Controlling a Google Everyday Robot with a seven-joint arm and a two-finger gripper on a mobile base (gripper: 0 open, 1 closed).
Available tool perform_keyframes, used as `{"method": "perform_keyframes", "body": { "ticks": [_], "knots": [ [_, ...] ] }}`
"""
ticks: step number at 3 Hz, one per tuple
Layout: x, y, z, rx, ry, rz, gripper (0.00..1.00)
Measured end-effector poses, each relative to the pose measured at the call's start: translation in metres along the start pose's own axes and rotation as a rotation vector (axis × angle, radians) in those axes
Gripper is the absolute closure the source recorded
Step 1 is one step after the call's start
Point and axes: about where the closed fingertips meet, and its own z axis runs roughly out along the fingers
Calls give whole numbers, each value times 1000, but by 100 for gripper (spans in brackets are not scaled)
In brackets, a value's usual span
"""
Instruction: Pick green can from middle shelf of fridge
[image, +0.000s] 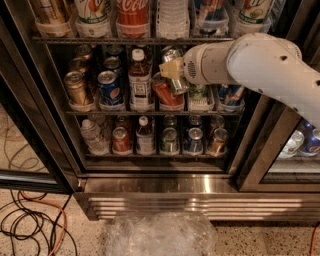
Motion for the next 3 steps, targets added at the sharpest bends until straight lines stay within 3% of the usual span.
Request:
{"method": "perform_keyframes", "body": {
  "ticks": [1,3],
  "knots": [
    [10,-6,-10,-24,46,6,100],
    [49,-38,-57,51,155,80,100]
  ]
}}
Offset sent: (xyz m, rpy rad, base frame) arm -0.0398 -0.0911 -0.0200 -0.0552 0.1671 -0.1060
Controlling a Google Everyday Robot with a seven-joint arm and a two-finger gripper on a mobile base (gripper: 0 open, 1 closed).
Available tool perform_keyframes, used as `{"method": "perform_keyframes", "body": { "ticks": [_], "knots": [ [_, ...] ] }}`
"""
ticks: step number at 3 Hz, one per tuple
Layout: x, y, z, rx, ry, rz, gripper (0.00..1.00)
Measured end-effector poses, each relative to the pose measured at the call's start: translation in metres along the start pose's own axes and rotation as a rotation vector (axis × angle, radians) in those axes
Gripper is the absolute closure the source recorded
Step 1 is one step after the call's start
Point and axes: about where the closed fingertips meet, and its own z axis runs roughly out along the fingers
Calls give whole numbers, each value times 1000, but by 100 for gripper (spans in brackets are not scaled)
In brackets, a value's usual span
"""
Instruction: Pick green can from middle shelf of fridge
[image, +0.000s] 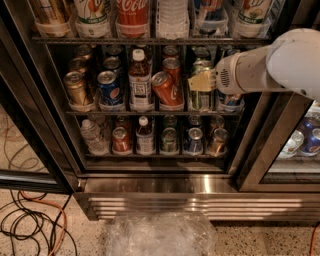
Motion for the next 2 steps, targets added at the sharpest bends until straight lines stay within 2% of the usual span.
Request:
{"method": "perform_keyframes", "body": {
  "ticks": [1,2],
  "knots": [
    [6,-8,-24,-13,9,30,100],
    [-3,4,-44,-161,-23,57,100]
  ]
}}
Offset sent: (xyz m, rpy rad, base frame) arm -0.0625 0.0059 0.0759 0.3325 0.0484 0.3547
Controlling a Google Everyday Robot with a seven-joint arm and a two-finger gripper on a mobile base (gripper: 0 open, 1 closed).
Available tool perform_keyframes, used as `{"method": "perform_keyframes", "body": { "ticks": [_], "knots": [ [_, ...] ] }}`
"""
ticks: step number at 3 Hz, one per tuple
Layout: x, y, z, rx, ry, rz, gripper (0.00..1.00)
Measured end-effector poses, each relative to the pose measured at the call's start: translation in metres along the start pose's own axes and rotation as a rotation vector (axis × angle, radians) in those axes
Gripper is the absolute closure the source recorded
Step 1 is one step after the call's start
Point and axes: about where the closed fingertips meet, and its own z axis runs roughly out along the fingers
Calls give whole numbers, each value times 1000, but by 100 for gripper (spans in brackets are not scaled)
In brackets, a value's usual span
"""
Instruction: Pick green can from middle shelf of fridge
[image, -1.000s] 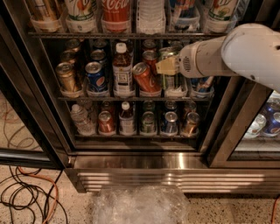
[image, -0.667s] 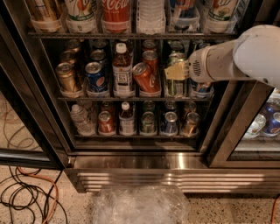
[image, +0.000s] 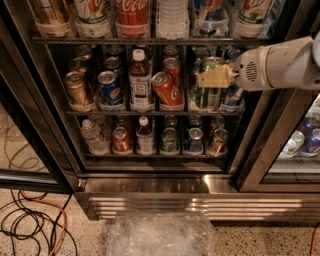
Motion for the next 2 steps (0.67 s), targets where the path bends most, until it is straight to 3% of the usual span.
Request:
{"method": "perform_keyframes", "body": {
  "ticks": [1,2],
  "knots": [
    [-8,17,-3,-65,-5,-9,100],
    [-7,17,-2,-63,-5,-6,100]
  ]
}}
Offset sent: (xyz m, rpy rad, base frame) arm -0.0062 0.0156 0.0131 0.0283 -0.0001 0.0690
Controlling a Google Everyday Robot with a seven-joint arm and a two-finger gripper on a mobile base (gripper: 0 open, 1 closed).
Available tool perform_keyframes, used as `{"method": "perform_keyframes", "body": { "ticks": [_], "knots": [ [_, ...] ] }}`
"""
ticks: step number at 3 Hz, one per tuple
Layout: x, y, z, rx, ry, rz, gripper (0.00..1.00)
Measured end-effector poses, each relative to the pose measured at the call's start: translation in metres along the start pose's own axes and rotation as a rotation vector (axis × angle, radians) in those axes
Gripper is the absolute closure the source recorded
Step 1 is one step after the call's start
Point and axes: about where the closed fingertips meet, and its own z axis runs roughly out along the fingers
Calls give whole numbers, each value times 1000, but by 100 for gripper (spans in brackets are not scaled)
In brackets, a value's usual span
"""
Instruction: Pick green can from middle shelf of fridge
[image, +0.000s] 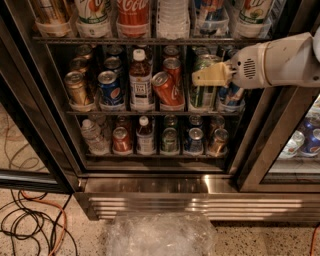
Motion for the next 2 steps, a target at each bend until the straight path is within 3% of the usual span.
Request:
{"method": "perform_keyframes", "body": {
  "ticks": [1,2],
  "knots": [
    [2,18,3,-68,12,-10,100],
    [7,61,-4,-176,28,-53,100]
  ]
}}
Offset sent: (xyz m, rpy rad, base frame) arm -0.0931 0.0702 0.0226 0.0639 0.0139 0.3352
